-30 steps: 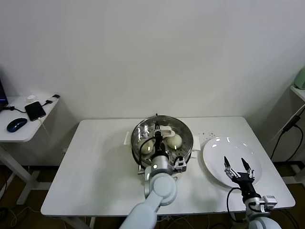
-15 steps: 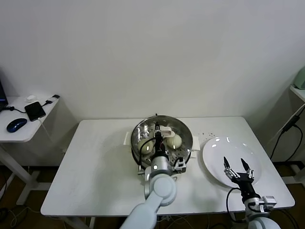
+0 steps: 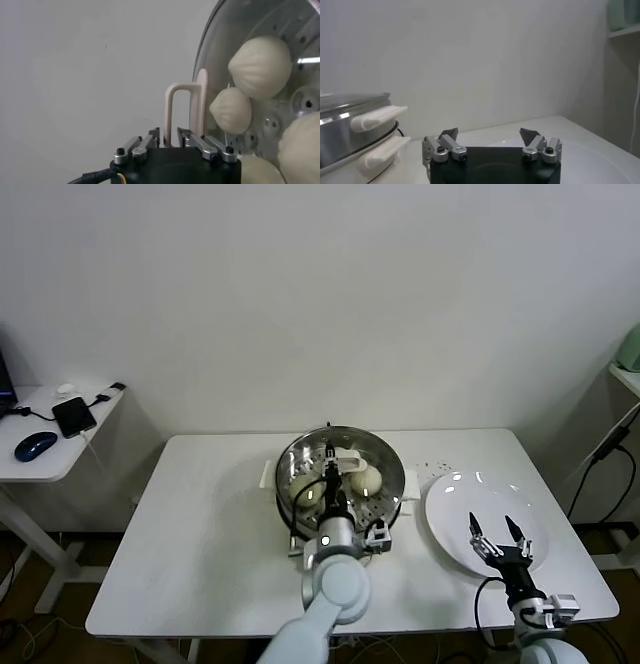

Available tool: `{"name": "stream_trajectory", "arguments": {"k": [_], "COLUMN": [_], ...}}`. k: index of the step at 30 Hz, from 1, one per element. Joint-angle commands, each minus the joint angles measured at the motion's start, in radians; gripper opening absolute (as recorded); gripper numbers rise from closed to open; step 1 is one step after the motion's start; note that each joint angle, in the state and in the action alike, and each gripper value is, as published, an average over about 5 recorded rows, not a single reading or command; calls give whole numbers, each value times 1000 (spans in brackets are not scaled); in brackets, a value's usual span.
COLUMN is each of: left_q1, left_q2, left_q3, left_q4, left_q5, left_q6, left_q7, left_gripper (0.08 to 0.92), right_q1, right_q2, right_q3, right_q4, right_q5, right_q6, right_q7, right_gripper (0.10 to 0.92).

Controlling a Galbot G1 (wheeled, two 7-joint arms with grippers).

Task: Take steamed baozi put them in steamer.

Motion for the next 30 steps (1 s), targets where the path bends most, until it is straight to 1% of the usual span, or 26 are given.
{"name": "stream_trajectory", "arguments": {"k": [1, 9, 15, 19, 21, 24, 26, 27, 30], "left_q1": [78, 134, 202, 275, 321, 385, 423, 441, 484], "left_q2": [-48, -24, 16, 54, 71, 101, 114, 114, 89], "left_q3": [38, 39, -21, -122, -198, -341, -452, -510, -643], "left_q4": [-154, -260, -370, -452, -501, -545, -547, -543, -515], "left_q5": [-12, -12, -17, -108, -216, -460, -692, -829, -1157], "left_q6": [-74, -72, -78, -113, -144, -226, -329, -398, -559], "left_q7": [59, 73, 60, -12, -46, -141, -213, -230, -230], "left_gripper": [387, 621, 782, 820, 822, 822, 823, 823, 823], "right_q1": [2, 1, -22, -47, -58, -83, -99, -107, -124], "right_q2": [1, 2, 9, 16, 18, 22, 24, 25, 28], "right_q3": [2, 2, -9, -27, -27, -26, -31, -34, -43], "right_q4": [-1, 0, 20, 58, 83, 125, 140, 142, 139], "right_q5": [0, 1, 8, 18, 14, 8, -9, -30, -78], "right_q6": [-1, 0, -4, 24, 45, 40, 29, 28, 34], "right_q7": [0, 0, -1, -34, -53, -70, -72, -71, -66], "right_gripper": [822, 823, 823, 823, 823, 823, 823, 823, 823]}}
